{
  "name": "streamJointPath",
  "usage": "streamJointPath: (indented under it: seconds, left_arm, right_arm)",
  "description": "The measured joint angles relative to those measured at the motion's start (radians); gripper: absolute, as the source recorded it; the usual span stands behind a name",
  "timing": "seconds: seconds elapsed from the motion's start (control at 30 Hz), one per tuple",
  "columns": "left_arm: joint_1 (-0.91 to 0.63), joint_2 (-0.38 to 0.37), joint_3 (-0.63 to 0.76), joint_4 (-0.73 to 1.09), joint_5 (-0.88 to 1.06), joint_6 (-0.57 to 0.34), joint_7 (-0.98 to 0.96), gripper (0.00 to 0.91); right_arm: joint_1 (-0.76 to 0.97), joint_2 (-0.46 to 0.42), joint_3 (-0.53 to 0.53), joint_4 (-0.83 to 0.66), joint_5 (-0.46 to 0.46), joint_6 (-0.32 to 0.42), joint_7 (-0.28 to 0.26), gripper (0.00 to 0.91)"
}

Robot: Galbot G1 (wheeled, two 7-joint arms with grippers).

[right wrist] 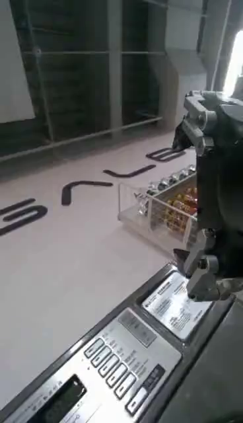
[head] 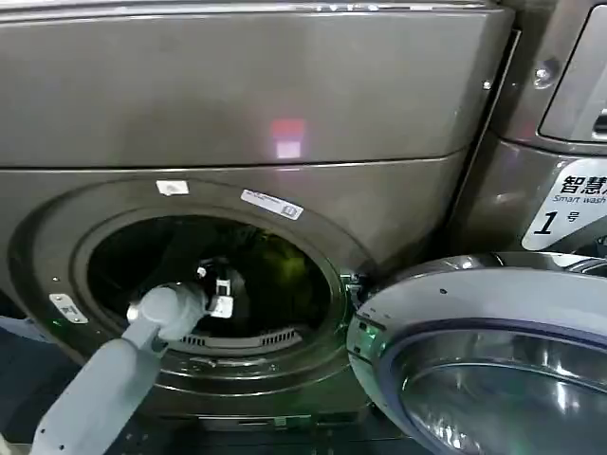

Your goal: Grasp the clothes from the dryer.

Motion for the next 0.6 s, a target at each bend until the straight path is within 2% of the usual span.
streamJointPath:
  seconds: [0.17, 0.33, 0.6]
  left_arm:
    - [0.048, -0.044, -0.040, -0.025, -0.159, 0.024, -0.200, 0.000]
    - [0.107, -0.106, -0.091, -0.056, -0.301, 0.003, -0.398, 0.000]
    - [0.218, -0.254, -0.194, -0.109, -0.536, -0.052, -0.628, 0.000]
  right_arm:
    - [0.002, -0.002, -0.003, 0.000, 0.001, 0.000, 0.001, 0.907]
    - [0.003, -0.006, -0.005, -0.003, 0.001, 0.001, 0.001, 0.907]
    - [0.004, -0.019, 0.000, -0.016, 0.004, 0.000, 0.011, 0.907]
